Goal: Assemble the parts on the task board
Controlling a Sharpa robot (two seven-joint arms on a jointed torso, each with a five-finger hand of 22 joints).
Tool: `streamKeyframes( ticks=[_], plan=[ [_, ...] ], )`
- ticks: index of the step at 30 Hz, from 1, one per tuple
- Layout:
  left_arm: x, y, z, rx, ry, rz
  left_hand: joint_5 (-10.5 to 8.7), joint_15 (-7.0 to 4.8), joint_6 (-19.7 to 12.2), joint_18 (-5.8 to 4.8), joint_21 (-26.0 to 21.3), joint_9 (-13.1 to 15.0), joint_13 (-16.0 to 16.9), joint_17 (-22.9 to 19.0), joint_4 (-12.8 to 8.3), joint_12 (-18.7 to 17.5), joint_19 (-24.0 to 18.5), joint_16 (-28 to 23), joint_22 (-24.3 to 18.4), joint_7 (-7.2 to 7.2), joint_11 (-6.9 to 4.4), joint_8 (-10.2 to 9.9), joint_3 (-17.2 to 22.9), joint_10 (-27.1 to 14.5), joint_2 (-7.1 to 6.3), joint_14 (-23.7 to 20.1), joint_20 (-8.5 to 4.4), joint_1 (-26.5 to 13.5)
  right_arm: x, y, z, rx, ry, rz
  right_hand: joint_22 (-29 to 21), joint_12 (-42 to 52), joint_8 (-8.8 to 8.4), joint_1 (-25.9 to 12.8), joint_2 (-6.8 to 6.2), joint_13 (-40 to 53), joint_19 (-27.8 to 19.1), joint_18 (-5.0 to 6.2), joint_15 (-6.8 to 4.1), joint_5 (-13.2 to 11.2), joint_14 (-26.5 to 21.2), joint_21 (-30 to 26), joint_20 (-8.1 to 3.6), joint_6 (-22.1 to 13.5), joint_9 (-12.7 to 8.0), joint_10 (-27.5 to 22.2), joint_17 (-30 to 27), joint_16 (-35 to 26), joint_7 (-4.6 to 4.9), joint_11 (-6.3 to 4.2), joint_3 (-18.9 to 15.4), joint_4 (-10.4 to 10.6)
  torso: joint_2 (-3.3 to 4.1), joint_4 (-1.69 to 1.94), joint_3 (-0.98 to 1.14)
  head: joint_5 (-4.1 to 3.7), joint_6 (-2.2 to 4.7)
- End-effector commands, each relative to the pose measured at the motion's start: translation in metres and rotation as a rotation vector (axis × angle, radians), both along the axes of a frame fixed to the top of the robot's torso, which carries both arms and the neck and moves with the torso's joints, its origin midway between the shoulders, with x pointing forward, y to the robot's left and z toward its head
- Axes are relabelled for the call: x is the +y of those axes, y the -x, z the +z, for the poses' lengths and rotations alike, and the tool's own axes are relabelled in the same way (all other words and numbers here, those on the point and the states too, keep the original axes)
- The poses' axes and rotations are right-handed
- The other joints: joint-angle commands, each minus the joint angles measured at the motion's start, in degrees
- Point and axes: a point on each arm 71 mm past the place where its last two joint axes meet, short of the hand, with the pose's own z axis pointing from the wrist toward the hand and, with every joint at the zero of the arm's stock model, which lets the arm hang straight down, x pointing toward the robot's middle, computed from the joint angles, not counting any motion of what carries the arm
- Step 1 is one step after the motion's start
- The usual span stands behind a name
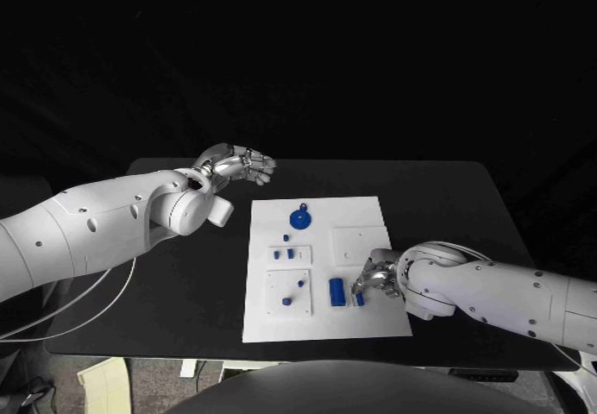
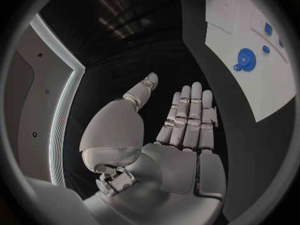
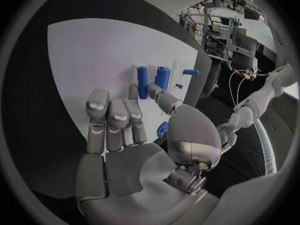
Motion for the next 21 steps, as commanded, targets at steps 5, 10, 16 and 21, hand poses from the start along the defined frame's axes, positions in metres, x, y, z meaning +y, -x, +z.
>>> streamKeyframes(
  ticks=[5,10,16,21],
  plan=[
    [-0.0027,0.0005,0.001,-0.003,0.007,-0.017,-0.11,-0.06,-0.2,1.14,-0.2,-0.1,-0.1,0.1,0.4,-0.3,0.2,-0.4,0.1,-0.01,0.23,0.3,0.0,0.0,-0.03,0.5,0.14,-0.4,0.0028,-0.0003,-0.0024,0.018,-0.001,0.024,0.4,-0.3,-0.18,-0.7,0.11,-0.1,0.2,3.37,-0.36,0.3,-0.2,0.1,-0.17,0.1,0.0,0.1,-0.1,-0.4,0.3,-0.01,-0.4,-0.1,-0.02,-0.01,-0.01,0.06,-0.05],
    [-0.002,0.0005,0.0009,-0.003,0.006,-0.016,-0.11,-0.06,-0.2,1.13,-0.2,-0.1,-0.1,0.1,0.4,-0.3,0.2,-0.4,0.1,-0.01,0.23,0.3,0.0,0.0,-0.03,0.5,0.14,-0.4,0.0028,0.0002,-0.0036,0.024,-0.001,0.026,0.4,-0.4,-0.21,-0.8,0.06,-0.2,0.2,3.37,-0.36,0.3,-0.2,0.0,-0.18,0.1,-0.1,-0.1,-0.1,-0.4,0.31,0.0,-0.5,-0.2,-0.01,-0.02,0.0,0.13,-0.12],
    [-0.0023,0.0005,0.001,-0.003,0.007,-0.017,-0.11,-0.06,-0.2,1.13,-0.3,-0.1,-0.1,0.1,0.4,-0.3,0.2,-0.4,0.1,-0.01,0.23,0.3,0.0,0.0,-0.03,0.5,0.14,-0.4,0.0057,0.0015,-0.0043,0.037,-0.004,0.039,0.4,-0.5,-0.24,-1.0,0.04,-0.2,0.2,3.37,-0.35,0.3,-0.2,0.0,-0.19,0.1,-0.1,-0.1,-0.1,-0.4,0.33,0.01,-0.7,-0.1,-0.02,0.0,0.01,0.13,-0.13],
    [-0.0022,0.0005,0.0009,-0.003,0.007,-0.016,-0.11,-0.06,-0.2,1.13,-0.3,-0.1,-0.1,0.2,0.4,-0.3,0.2,-0.5,0.2,-0.01,0.23,0.3,0.0,0.0,-0.03,0.5,0.14,-0.4,0.0071,0.0035,-0.0058,0.049,-0.007,0.043,0.4,-0.5,-0.26,-1.0,0.0,-0.3,0.1,3.37,-0.35,0.2,-0.2,0.0,-0.19,0.0,-0.1,-0.2,-0.1,-0.4,0.33,0.01,-0.8,-0.2,0.0,-0.01,0.0,0.17,-0.19]
  ],
)
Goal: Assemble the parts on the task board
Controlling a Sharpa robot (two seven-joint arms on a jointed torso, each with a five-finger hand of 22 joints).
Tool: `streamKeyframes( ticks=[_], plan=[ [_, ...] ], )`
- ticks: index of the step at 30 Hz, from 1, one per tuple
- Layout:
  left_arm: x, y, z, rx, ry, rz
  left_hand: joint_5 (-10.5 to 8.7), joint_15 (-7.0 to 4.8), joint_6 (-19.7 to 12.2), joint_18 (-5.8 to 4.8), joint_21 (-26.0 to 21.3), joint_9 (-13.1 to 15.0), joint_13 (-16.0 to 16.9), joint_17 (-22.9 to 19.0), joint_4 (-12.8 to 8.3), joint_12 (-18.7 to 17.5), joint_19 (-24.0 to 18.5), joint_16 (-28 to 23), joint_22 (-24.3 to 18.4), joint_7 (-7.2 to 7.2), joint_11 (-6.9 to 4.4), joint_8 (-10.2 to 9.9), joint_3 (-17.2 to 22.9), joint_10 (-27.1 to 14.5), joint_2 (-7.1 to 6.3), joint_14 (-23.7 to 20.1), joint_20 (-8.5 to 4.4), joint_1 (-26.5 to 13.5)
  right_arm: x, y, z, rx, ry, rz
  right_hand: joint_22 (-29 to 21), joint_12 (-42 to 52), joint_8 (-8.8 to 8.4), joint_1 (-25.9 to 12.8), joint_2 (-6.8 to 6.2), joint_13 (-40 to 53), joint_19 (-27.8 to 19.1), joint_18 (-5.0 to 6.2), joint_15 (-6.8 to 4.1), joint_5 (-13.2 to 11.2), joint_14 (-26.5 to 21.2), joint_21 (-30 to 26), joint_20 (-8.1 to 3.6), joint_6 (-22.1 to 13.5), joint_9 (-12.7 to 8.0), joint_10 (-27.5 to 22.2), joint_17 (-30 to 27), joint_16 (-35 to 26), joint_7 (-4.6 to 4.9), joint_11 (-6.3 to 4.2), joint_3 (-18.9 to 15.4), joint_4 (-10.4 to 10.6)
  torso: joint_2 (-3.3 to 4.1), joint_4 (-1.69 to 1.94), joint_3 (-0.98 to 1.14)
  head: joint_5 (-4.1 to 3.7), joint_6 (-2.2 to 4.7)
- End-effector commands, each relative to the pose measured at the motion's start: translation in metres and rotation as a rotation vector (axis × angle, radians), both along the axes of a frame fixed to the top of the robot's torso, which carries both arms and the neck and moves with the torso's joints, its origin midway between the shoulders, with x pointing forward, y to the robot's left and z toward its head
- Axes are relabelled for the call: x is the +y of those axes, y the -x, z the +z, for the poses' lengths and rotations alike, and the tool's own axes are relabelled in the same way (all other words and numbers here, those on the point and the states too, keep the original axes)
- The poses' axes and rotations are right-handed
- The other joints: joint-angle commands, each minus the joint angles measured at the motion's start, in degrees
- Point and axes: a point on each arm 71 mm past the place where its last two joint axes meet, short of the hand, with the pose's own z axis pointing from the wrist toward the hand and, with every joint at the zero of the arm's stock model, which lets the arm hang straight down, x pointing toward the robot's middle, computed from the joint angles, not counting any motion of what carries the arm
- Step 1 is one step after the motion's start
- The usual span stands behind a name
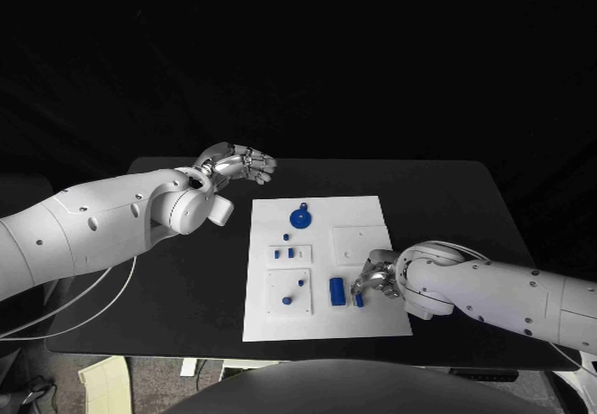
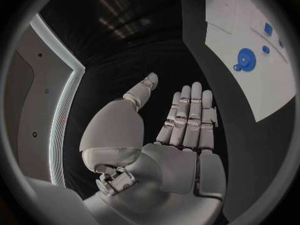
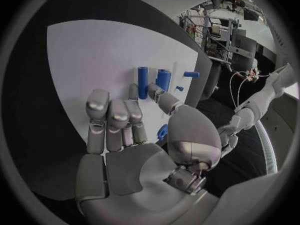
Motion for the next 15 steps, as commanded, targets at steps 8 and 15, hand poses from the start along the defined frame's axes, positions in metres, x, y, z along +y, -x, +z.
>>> streamKeyframes(
  ticks=[8,15],
  plan=[
    [-0.0027,0.0004,0.001,-0.004,0.007,-0.017,-0.11,-0.06,-0.3,1.14,-0.3,-0.1,-0.1,0.1,0.4,-0.3,0.2,-0.3,0.1,-0.01,0.23,0.3,0.0,0.0,-0.03,0.5,0.14,-0.5,0.004,0.0029,-0.0023,0.02,-0.015,0.017,0.4,-0.4,-0.29,-0.6,0.0,-0.2,0.1,3.36,-0.36,0.2,-0.2,0.0,-0.2,-0.1,-0.1,-0.2,-0.1,-0.3,0.44,-0.07,-0.4,-0.1,0.0,0.01,0.01,0.16,-0.05],
    [-0.0023,0.0004,0.001,-0.004,0.007,-0.016,-0.11,-0.06,-0.3,1.13,-0.3,-0.1,-0.1,0.1,0.4,-0.3,0.2,-0.3,0.1,-0.01,0.23,0.3,0.0,0.0,-0.03,0.5,0.14,-0.5,0.004,0.0023,-0.002,0.013,-0.024,0.01,0.3,-0.6,-0.5,-3.1,-1.82,-0.2,0.0,3.36,-0.35,-2.1,-0.3,-0.2,-0.35,-0.3,-0.1,-0.6,-0.1,-0.4,0.48,-0.03,-3.5,0.6,0.02,0.0,0.0,0.15,0.01]
  ],
)
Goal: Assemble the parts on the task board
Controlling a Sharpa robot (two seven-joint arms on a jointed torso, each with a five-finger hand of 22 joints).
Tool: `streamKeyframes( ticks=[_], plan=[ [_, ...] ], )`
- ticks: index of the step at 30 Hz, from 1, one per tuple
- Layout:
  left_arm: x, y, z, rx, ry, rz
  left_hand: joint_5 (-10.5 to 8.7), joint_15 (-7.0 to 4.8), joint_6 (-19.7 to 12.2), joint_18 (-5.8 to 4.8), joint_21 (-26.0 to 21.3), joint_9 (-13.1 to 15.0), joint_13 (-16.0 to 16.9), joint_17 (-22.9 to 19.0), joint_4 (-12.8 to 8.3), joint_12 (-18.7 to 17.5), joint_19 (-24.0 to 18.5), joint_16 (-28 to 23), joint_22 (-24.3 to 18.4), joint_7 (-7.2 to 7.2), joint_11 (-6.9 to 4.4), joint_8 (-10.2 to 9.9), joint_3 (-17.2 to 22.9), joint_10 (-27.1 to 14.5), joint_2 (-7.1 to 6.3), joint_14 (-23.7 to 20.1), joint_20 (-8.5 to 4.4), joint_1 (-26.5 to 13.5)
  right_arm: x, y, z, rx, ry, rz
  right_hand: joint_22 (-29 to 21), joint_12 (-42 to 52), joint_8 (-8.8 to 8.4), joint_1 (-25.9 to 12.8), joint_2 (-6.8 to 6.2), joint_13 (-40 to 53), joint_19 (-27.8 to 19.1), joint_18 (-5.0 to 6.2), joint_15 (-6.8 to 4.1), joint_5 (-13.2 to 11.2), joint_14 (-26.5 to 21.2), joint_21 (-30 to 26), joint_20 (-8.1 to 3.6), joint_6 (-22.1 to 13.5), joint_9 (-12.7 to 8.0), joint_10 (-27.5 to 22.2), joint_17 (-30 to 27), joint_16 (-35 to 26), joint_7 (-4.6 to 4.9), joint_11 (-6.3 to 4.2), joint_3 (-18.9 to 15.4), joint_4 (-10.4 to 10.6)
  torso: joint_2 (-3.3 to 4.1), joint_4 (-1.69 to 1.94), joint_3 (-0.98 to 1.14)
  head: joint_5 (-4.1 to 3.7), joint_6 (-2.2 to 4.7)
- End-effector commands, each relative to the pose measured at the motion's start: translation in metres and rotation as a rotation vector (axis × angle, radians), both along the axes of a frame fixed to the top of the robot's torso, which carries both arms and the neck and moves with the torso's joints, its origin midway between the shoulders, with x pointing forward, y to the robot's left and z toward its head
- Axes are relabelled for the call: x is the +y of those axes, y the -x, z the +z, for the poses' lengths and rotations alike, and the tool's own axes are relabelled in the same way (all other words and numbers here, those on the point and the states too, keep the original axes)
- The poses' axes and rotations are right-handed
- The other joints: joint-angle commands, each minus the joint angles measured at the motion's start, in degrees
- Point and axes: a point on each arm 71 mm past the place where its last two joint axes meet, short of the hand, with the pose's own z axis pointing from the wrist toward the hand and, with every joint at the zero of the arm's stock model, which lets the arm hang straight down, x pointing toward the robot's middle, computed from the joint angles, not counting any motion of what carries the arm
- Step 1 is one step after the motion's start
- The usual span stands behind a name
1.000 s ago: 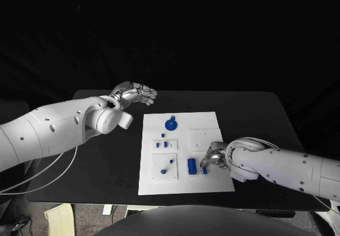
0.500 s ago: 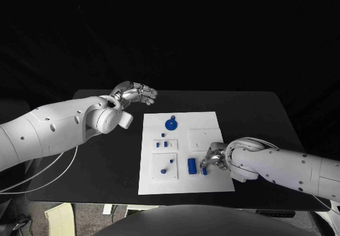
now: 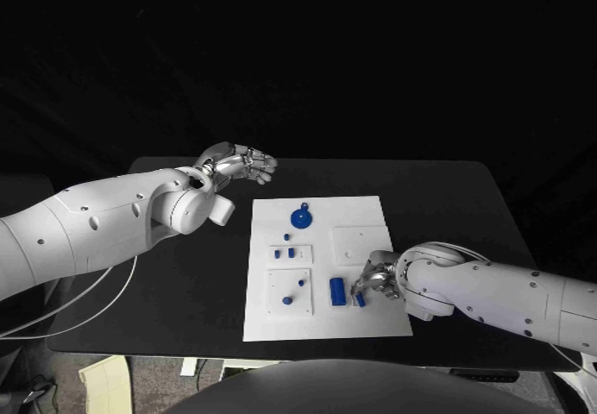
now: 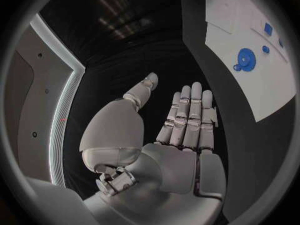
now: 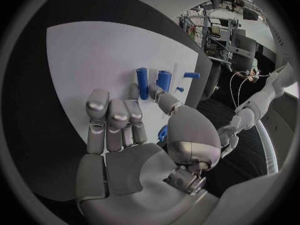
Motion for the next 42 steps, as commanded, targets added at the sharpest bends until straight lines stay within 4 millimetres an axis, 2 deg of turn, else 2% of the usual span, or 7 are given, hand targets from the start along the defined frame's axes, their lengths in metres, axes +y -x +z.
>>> streamKeyframes(
  ticks=[1,13,17,23,32,34,42],
  plan=[
    [-0.002,0.0,0.001,-0.005,0.007,-0.016,-0.11,-0.06,-0.3,1.13,-0.3,-0.1,-0.1,0.1,0.4,-0.3,0.2,-0.3,0.1,-0.01,0.23,0.3,0.0,0.0,-0.03,0.5,0.13,-0.5,0.004,0.002,0.0,0.005,-0.026,0.013,0.3,-0.4,-0.23,-0.9,-0.69,-0.1,0.0,3.35,-0.24,-0.6,-0.1,-0.3,-0.38,-0.1,-0.1,-0.6,-0.1,-0.4,0.26,-0.05,-0.7,0.6,0.02,0.0,0.0,-0.01,0.05],
    [-0.002,0.0,0.001,-0.005,0.007,-0.015,-0.11,-0.06,-0.3,1.13,-0.3,-0.1,-0.1,0.1,0.4,-0.3,0.2,-0.4,0.1,0.0,0.24,0.3,0.0,0.0,-0.04,0.5,0.14,-0.5,0.005,0.006,0.001,0.023,-0.068,0.034,-0.1,-0.8,-0.28,-6.3,-8.54,-0.3,0.0,3.35,-0.49,-0.9,-0.3,-0.7,-1.32,-0.6,0.5,-1.3,0.1,-0.6,0.11,-0.24,-2.5,8.1,0.0,0.0,-0.01,0.03,0.07],
    [-0.001,0.0,0.001,-0.005,0.007,-0.014,-0.11,-0.06,-0.3,1.13,-0.3,-0.1,-0.1,0.1,0.4,-0.3,0.2,-0.4,0.1,0.0,0.24,0.3,0.0,0.0,-0.03,0.5,0.14,-0.5,0.002,0.008,0.001,0.038,-0.073,0.051,0.0,-0.8,-0.27,-6.0,-8.4,-0.3,0.0,3.35,-0.51,-0.9,-0.3,-0.7,-1.41,-0.6,0.5,-1.3,0.1,-0.5,0.09,-0.26,-2.4,8.1,0.01,0.0,0.0,0.05,0.12],
    [0.0,0.001,0.001,-0.005,0.006,-0.012,-0.11,-0.06,-0.3,1.14,-0.3,-0.1,-0.1,0.1,0.4,-0.3,0.2,-0.4,0.1,-0.01,0.24,0.3,0.0,0.0,-0.03,0.5,0.13,-0.4,-0.007,0.012,0.001,0.047,-0.06,0.075,0.2,-0.7,-0.17,-1.8,-8.29,-0.2,0.0,3.35,-0.48,-0.8,-0.3,-0.5,-1.68,-0.8,0.9,-1.3,0.3,-0.5,0.13,-0.23,-2.6,5.5,-0.01,-0.04,0.02,0.05,0.21],
    [0.0,0.001,0.001,-0.005,0.006,-0.013,-0.11,-0.06,-0.3,1.14,-0.4,-0.1,-0.1,0.2,0.4,-0.3,0.2,-0.4,0.2,-0.01,0.23,0.4,0.0,0.0,-0.02,0.5,0.13,-0.4,-0.016,0.012,0.001,0.018,-0.016,0.097,0.3,-0.8,-0.11,4.7,-5.21,-0.2,-0.2,3.35,-0.36,-0.9,-0.3,-0.4,-1.37,-0.7,1.3,-1.1,0.4,-0.6,0.2,-0.13,-4.3,0.3,-0.01,-0.05,0.07,-0.08,0.38],
    [0.0,0.001,0.001,-0.004,0.006,-0.013,-0.11,-0.07,-0.3,1.14,-0.4,-0.1,-0.1,0.2,0.4,-0.3,0.2,-0.4,0.2,-0.01,0.23,0.4,0.0,0.0,-0.01,0.5,0.13,-0.4,-0.015,0.013,0.0,0.021,-0.017,0.1,0.3,-0.8,-0.1,6.5,-3.74,-0.2,-0.2,3.35,-0.37,-1.0,-0.3,-0.4,-1.34,-0.7,1.3,-1.0,0.4,-0.6,0.19,-0.14,-3.8,-0.9,0.01,-0.06,0.08,-0.15,0.38],
    [-0.001,0.001,0.001,-0.004,0.007,-0.015,-0.11,-0.07,-0.3,1.14,-0.4,-0.1,-0.1,0.2,0.4,-0.3,0.2,-0.4,0.2,-0.01,0.23,0.4,0.0,0.0,0.0,0.6,0.13,-0.4,-0.008,0.017,-0.002,0.023,-0.023,0.124,0.3,-0.7,-0.11,6.5,-3.37,-0.1,-0.2,3.35,-0.31,-0.9,-0.3,-0.5,-1.13,-0.6,1.3,-0.9,0.4,-0.6,0.23,-0.1,-4.2,-1.2,0.0,0.0,0.01,-0.32,0.32]
  ],
)
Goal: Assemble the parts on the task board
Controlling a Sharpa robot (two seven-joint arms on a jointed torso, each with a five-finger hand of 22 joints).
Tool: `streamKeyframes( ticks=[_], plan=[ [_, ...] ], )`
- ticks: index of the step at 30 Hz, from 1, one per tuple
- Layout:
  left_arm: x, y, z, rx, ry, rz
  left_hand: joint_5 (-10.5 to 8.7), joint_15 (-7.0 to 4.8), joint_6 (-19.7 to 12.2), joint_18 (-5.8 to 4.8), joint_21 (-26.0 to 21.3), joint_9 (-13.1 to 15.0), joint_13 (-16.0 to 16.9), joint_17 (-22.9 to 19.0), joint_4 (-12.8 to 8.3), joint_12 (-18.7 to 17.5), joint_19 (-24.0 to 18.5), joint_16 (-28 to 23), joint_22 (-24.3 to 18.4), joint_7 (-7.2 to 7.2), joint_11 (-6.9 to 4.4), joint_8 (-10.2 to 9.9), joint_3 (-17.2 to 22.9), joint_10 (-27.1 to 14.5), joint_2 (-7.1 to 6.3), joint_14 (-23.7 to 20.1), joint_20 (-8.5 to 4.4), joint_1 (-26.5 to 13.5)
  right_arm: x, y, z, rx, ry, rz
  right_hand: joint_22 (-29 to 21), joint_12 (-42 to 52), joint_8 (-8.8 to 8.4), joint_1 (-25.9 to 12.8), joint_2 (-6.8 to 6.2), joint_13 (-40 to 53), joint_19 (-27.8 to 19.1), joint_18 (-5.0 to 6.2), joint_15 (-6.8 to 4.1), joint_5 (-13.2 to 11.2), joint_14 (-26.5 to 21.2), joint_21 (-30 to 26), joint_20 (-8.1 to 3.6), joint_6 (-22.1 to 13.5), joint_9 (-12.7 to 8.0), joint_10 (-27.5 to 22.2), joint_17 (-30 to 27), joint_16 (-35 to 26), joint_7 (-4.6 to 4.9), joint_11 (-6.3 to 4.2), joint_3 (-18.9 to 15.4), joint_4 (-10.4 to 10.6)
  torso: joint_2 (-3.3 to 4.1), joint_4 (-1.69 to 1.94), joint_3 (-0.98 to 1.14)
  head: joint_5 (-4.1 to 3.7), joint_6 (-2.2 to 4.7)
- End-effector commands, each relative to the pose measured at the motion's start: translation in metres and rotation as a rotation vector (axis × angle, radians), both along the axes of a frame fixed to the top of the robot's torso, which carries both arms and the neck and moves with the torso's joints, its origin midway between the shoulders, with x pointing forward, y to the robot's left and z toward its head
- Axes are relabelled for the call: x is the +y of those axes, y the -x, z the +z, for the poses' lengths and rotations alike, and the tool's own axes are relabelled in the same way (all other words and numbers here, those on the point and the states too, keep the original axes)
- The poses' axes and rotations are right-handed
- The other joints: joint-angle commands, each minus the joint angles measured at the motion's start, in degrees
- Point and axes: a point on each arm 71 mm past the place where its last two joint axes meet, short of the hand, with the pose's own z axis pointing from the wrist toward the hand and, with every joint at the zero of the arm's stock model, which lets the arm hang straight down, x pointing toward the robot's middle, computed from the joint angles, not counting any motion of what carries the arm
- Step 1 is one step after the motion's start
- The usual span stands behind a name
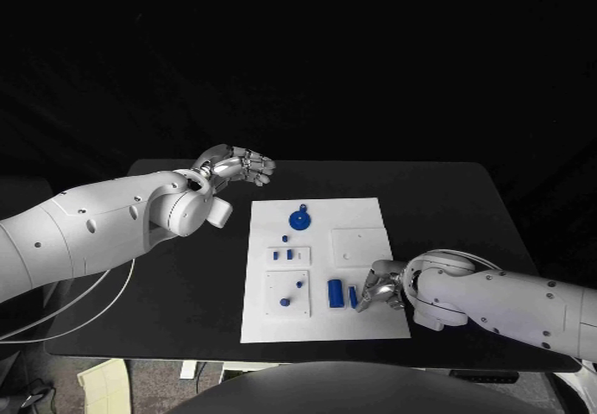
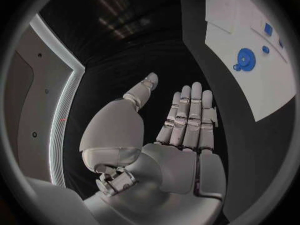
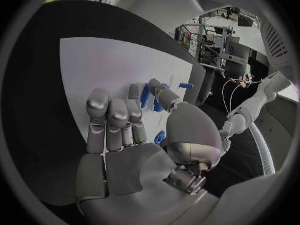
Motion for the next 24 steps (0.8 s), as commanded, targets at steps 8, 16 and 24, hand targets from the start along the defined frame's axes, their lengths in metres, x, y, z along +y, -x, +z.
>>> streamKeyframes(
  ticks=[8,16,24],
  plan=[
    [-0.0017,0.0005,0.001,-0.004,0.006,-0.015,-0.11,0.13,-0.3,1.14,-0.4,-0.1,-0.1,0.1,0.4,-0.3,0.2,-0.3,0.1,-0.01,0.23,0.4,0.0,0.0,0.0,0.4,0.13,-0.4,0.0006,0.0009,-0.0009,-0.005,0.011,0.028,0.3,-0.1,-0.1,-0.1,0.44,0.0,0.0,3.55,-0.27,0.0,0.1,0.1,0.28,-0.2,0.1,0.2,0.1,-0.4,0.14,0.12,-0.4,-0.1,0.02,0.09,-0.11,-0.1,-0.18],
    [-0.0017,0.0006,0.001,-0.003,0.006,-0.015,-0.11,0.14,-0.3,1.14,-0.4,-0.1,-0.1,0.1,0.4,-0.3,0.2,-0.3,0.1,-0.01,0.23,0.4,0.0,0.0,-0.01,0.4,0.13,-0.4,0.0016,-0.0029,0.0,-0.056,0.032,0.017,0.2,0.0,-0.16,-0.5,2.13,0.1,0.0,3.55,-0.28,0.0,0.2,0.0,0.46,0.0,0.0,0.4,0.1,-0.5,0.11,0.1,-0.4,0.2,0.01,0.05,-0.06,-0.13,-0.22],
    [-0.0022,0.0006,0.0009,-0.002,0.006,-0.016,-0.11,0.14,-0.3,1.14,-0.4,-0.1,-0.1,0.2,0.4,-0.3,0.2,-0.3,0.2,-0.01,0.22,0.4,0.0,0.0,-0.01,0.4,0.13,-0.4,0.0041,-0.0034,-0.0003,-0.061,0.048,0.009,0.2,0.1,-0.17,-1.5,4.25,0.3,0.1,3.55,-0.37,-0.1,0.2,0.0,0.62,0.3,-0.1,0.7,0.1,-0.5,-0.01,-0.02,0.8,1.7,0.02,0.02,-0.04,-0.2,-0.26]
  ],
)
